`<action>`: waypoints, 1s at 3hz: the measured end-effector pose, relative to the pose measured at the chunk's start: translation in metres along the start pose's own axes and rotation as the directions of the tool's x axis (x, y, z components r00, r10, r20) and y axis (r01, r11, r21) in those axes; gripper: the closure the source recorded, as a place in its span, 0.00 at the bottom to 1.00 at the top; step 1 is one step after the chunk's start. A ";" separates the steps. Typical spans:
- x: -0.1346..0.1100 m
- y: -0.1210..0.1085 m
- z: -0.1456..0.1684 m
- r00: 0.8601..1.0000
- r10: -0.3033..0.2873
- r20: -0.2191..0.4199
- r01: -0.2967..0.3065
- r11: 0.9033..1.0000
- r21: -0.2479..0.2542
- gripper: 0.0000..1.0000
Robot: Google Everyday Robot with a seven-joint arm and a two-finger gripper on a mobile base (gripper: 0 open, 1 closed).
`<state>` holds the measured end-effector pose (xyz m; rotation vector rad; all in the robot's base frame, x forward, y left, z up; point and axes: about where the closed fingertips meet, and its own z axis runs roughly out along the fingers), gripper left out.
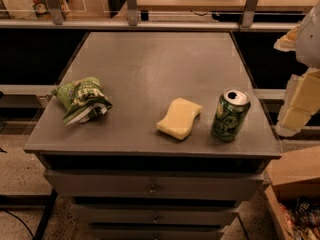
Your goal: Move green can near green jalapeno chip bag
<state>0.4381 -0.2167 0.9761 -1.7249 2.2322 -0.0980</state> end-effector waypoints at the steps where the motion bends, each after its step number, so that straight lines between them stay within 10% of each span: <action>1: -0.001 0.000 0.000 1.000 -0.001 0.000 0.001 1.000 0.003 0.00; 3: -0.005 -0.002 0.042 1.000 -0.031 -0.005 0.030 0.997 -0.066 0.00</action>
Offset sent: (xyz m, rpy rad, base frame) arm 0.0174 0.0140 -0.0353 -0.0294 0.0686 0.0687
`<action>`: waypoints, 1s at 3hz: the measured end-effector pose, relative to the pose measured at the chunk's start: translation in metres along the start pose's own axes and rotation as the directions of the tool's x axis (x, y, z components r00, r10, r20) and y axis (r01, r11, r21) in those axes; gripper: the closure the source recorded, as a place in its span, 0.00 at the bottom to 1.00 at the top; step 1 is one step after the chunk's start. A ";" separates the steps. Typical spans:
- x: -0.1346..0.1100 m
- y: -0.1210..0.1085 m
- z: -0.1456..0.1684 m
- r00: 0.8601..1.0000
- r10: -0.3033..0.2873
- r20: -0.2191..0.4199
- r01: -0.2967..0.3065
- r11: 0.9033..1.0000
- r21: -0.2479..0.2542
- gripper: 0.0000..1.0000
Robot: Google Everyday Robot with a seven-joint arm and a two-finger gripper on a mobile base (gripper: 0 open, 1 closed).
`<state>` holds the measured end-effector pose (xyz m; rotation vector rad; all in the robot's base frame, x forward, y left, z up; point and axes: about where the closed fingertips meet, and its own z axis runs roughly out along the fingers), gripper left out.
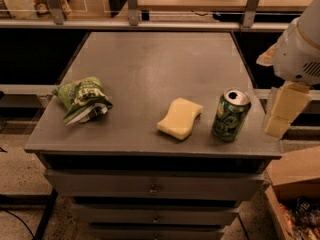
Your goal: Move green can near green jalapeno chip bag
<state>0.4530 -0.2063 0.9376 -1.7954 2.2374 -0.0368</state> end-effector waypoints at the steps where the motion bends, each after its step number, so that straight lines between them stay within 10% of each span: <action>1: -0.003 -0.001 0.023 1.000 -0.004 0.010 0.004 0.999 -0.044 0.00; 3: -0.018 -0.007 0.056 0.999 0.001 0.051 0.005 0.993 -0.115 0.00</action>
Offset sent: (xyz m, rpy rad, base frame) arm 0.0239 0.0216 -0.0645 0.0784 0.1310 0.0359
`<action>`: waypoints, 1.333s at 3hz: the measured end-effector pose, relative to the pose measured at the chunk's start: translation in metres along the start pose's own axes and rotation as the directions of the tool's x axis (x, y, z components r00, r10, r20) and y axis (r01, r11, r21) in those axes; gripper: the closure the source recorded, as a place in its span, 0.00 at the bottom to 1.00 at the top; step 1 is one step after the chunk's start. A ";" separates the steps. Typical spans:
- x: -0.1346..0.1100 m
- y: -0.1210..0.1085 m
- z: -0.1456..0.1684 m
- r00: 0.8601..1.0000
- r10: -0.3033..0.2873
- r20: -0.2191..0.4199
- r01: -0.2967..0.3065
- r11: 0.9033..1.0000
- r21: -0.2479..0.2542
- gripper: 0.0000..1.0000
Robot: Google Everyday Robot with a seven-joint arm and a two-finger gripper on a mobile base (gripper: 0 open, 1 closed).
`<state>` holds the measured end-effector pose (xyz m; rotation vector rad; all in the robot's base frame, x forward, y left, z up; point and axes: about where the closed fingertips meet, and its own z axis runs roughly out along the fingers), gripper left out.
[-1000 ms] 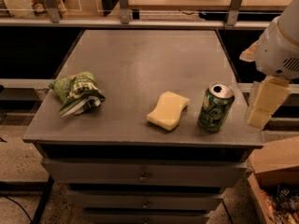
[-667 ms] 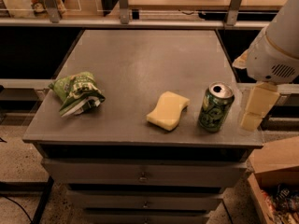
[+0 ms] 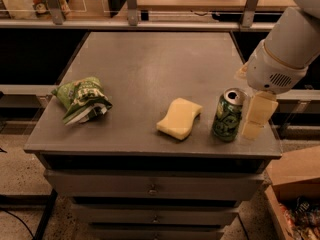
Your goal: Move green can near green jalapeno chip bag
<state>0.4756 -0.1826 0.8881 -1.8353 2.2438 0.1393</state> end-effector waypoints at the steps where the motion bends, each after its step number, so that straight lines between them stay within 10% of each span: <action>1: -0.008 -0.002 0.006 1.000 0.001 0.019 -0.001 1.000 -0.021 0.18; 4: -0.019 -0.004 0.009 0.999 0.002 0.039 0.000 0.999 -0.032 0.87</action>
Offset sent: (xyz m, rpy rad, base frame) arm 0.0111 0.0255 -0.0051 0.0699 0.0604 0.0124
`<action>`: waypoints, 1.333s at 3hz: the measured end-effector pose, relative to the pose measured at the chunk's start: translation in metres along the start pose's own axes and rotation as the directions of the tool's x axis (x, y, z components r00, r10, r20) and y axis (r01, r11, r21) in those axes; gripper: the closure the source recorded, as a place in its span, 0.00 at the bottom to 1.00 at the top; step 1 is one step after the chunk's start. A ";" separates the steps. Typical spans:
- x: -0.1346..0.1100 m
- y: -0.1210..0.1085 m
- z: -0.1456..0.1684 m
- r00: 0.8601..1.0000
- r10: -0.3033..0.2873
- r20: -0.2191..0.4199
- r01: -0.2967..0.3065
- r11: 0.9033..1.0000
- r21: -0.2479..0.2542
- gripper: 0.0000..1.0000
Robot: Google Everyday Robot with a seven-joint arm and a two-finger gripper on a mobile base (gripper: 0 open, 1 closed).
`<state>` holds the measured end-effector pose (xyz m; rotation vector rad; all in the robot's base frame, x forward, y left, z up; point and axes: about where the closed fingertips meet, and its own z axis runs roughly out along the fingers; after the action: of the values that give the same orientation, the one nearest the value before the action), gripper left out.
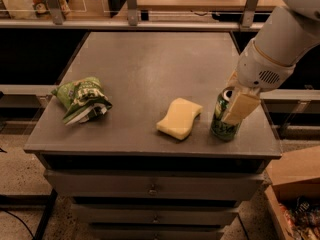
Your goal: Move green can near green jalapeno chip bag
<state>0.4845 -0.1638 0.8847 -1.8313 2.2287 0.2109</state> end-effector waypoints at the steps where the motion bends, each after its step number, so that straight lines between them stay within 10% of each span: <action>1: -0.002 -0.001 0.000 1.000 -0.001 0.005 0.001 1.000 0.002 1.00; 4: -0.103 -0.085 -0.053 0.998 -0.055 0.009 0.055 0.997 0.045 1.00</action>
Offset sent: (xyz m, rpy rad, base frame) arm 0.0687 0.0320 0.0437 0.0004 -0.0005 -0.0120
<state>0.5804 -0.0978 0.9683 -1.8611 2.1555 0.1584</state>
